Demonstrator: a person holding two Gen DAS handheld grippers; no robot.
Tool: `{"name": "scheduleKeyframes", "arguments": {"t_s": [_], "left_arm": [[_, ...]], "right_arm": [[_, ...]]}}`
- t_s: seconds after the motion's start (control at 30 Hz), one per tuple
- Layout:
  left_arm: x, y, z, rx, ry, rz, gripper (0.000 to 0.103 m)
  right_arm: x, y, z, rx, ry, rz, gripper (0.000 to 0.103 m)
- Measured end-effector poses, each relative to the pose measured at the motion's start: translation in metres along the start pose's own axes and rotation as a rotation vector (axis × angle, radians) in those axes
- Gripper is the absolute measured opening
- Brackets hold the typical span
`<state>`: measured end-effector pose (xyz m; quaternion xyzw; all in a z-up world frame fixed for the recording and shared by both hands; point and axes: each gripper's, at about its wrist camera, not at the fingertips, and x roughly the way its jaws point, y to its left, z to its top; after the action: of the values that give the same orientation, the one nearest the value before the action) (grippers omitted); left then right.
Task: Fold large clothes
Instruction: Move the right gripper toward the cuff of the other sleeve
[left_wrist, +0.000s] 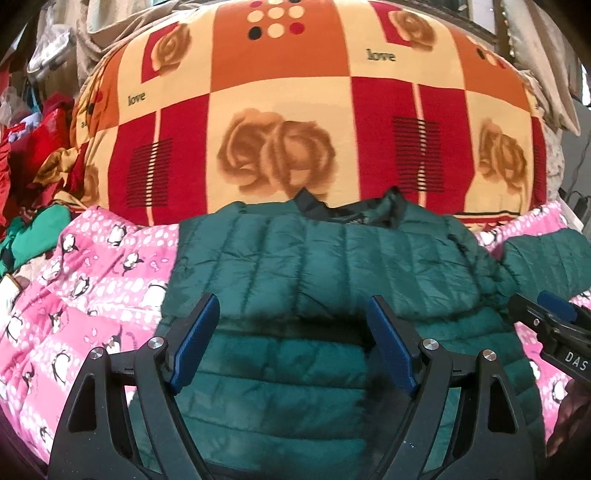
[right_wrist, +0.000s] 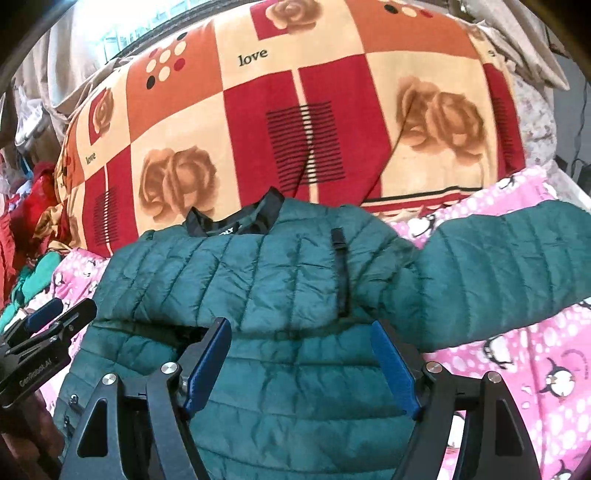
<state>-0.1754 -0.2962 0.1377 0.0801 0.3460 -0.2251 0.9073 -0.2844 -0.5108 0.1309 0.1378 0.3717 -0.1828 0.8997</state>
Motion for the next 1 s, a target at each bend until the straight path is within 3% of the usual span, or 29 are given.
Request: {"name": "scheduleKeyframes", "arguments": {"t_s": [0.43,1.0], "left_arm": [[-0.018,-0.042,-0.006,0.05,-0.012,-0.008,0.082],[-0.003,-0.065,-0.006,0.063,0.012,-0.022,0.082]], "right_arm": [[-0.019,-0.031,-0.007,0.004,-0.028,-0.056,0.075],[-0.013,-0.049,-0.011,0.011,-0.013,-0.092,0.076]]}}
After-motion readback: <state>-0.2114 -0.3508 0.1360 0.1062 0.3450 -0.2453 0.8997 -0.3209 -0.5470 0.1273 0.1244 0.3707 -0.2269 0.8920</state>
